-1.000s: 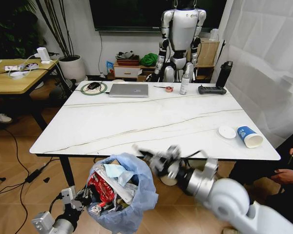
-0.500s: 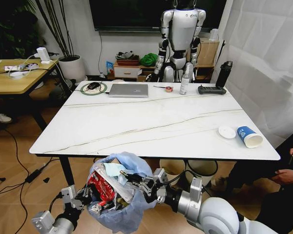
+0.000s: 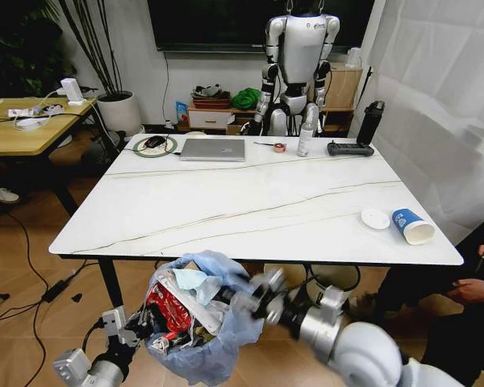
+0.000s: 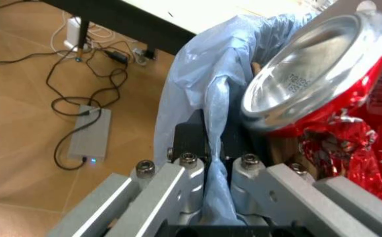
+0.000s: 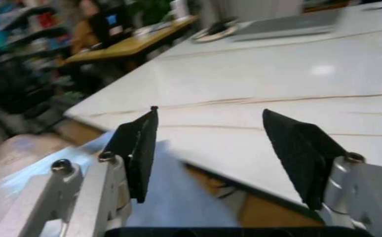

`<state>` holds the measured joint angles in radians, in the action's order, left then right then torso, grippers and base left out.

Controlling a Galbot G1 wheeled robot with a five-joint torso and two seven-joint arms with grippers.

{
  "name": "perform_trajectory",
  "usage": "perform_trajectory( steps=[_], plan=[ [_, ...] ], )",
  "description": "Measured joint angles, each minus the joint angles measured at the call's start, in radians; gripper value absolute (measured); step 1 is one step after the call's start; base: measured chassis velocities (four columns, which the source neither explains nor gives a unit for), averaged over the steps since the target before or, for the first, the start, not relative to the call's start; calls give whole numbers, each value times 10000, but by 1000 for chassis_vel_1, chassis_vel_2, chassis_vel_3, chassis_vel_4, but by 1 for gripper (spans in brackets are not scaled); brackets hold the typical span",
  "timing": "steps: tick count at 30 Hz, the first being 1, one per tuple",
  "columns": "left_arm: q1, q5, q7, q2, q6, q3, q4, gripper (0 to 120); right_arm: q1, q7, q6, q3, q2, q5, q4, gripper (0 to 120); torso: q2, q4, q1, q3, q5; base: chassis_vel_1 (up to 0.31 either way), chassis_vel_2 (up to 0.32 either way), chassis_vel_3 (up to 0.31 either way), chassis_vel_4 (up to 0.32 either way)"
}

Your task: Pick up the trash bin and place the trash from the table into it.

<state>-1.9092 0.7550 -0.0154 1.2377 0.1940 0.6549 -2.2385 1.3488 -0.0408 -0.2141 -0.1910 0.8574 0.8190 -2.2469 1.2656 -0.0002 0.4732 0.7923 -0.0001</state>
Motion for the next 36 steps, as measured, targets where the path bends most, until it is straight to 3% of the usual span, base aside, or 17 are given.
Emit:
perform_trajectory(
  steps=[2,3,6,9,11,14,16,18,27,36],
  plan=[
    [-10,-3,5,-2,-3,-5,0,0,90,-40,19,-136,36,-10,-4,63,0,0,0,0,-1,0,0,0,0],
    [-153,-16,79,-52,-42,-47,-2,0,938,-275,272,-1307,419,-303,-52,69,0,-4,0,0,1,0,0,0,0],
    [-322,-28,214,-247,-113,-78,32,0,2152,-361,411,-2530,1144,-1425,-24,83,1,1,-1,-1,3,0,0,0,0],
    [-319,-29,233,-300,-125,-85,74,0,2466,-360,415,-2794,1344,-1779,6,86,1,1,-1,-1,4,0,0,0,0],
    [-223,-35,259,-415,-148,-115,181,0,3235,-261,622,-3407,1938,-2475,106,95,2,1,-1,-1,0,0,0,0,0],
    [-33,-116,360,-560,-191,-242,332,0,4233,761,2619,-4363,3456,-3403,538,100,2,-6,-1,-1,0,0,0,0,0],
    [-10,-159,393,-586,-206,-264,380,0,4320,1107,2980,-4523,3701,-3428,625,100,2,-5,-1,-1,0,0,0,0,0],
    [55,-248,492,-629,-254,-348,575,0,4645,2092,4021,-5272,4646,-3777,895,100,2,1,-1,-1,0,0,0,0,0],
    [147,-185,618,-653,-313,-466,792,0,4717,3538,4992,-5938,5820,-4042,1848,100,2,1,-1,0,0,0,0,0,0],
    [152,-106,673,-641,-345,-465,1049,0,4315,4328,5412,-6030,6515,-3841,2806,100,0,1,-1,0,0,0,0,0,0]
  ],
)
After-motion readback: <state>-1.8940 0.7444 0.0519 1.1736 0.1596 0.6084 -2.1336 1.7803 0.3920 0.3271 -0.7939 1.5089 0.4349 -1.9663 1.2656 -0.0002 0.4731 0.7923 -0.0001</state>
